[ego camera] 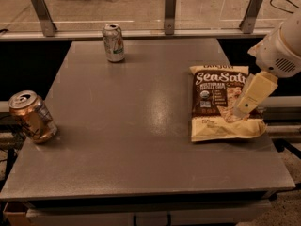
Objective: Move brown chip bag near 7up can
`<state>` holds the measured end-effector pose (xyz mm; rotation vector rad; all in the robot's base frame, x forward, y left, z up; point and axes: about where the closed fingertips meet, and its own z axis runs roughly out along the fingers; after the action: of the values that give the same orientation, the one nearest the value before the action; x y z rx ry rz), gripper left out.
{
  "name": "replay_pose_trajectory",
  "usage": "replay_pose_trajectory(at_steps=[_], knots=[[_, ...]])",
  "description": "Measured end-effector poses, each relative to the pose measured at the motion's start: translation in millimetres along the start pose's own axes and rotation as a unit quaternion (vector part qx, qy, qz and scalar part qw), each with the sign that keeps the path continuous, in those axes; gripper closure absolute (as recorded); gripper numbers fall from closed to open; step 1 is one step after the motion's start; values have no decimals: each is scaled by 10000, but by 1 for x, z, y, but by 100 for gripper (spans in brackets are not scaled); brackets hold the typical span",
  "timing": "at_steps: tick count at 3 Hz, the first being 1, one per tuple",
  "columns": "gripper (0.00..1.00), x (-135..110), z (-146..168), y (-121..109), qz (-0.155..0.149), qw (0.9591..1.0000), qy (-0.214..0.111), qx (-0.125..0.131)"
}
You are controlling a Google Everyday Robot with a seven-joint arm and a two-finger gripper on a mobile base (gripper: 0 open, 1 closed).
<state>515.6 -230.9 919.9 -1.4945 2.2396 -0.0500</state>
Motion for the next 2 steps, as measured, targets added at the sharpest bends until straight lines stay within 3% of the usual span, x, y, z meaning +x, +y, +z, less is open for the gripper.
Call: replay_pose_trajectory(at_steps=[2], knots=[[0,14,39,-17,884,9960,-134,-13]])
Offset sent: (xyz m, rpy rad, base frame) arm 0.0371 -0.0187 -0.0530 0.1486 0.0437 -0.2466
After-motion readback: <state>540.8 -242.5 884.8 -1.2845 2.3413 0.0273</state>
